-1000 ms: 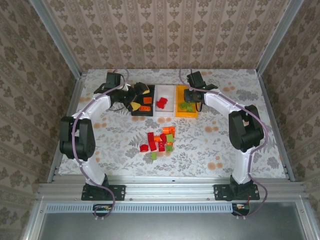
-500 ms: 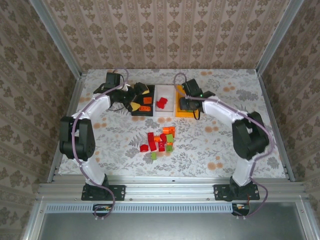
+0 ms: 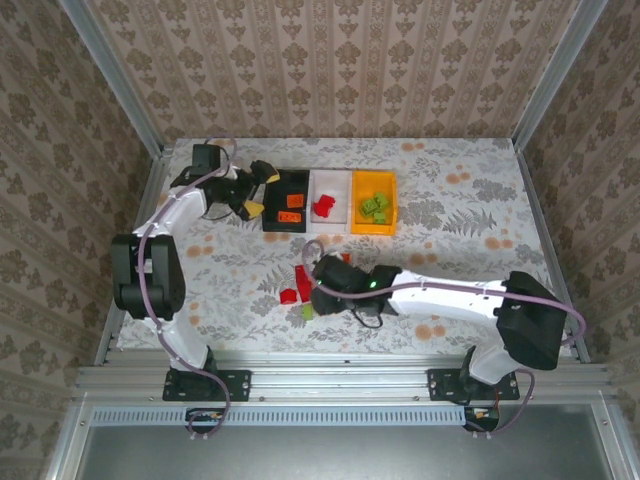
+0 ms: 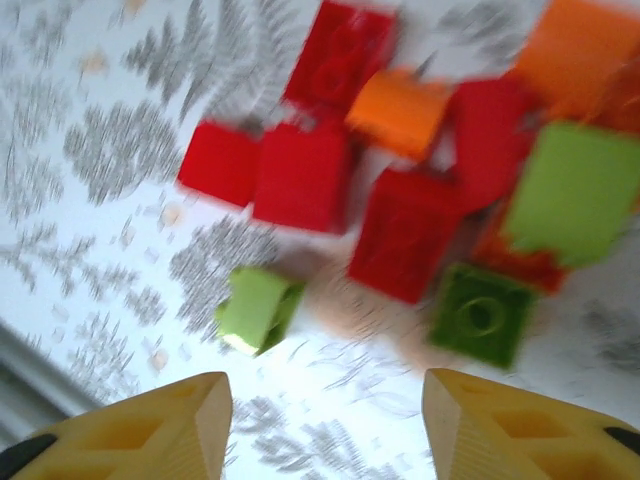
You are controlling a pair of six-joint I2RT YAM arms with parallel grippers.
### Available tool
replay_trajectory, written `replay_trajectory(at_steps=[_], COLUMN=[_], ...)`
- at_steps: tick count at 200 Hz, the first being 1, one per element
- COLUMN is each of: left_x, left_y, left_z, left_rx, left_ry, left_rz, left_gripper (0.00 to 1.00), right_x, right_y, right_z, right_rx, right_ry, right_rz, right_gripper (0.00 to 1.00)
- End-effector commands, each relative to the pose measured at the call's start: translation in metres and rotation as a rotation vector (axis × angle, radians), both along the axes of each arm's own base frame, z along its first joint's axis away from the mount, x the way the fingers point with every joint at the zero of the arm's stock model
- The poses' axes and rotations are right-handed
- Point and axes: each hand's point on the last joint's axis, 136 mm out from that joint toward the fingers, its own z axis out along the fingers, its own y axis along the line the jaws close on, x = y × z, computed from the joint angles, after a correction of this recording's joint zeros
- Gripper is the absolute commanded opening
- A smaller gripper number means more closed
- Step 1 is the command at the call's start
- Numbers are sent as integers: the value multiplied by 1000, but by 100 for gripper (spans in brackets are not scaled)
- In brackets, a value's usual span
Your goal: Sort the legos into containers by color
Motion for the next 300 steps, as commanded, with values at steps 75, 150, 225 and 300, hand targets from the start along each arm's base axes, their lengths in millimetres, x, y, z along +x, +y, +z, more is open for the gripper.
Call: replay_trajectory(at_steps=[75, 150, 225, 300], left_x=[5, 5, -4, -30], left_y=[8, 9, -12, -69], left_z=[-1, 7, 10, 0], left_rx=[-13, -21, -24, 15], left_ry=[-1, -14, -24, -11], left_rz=[17, 21, -26, -180], left_gripper=[100, 100, 100, 100], right_x=[-4, 3, -8, 90], right_y=[55, 46, 18, -72], right_z=[-55, -57, 7, 88], right_rx=[-25, -79, -28, -66], right_ry=[114, 95, -10, -227], right_rz=[-7, -45, -55, -186], right_gripper=[57, 28, 27, 27])
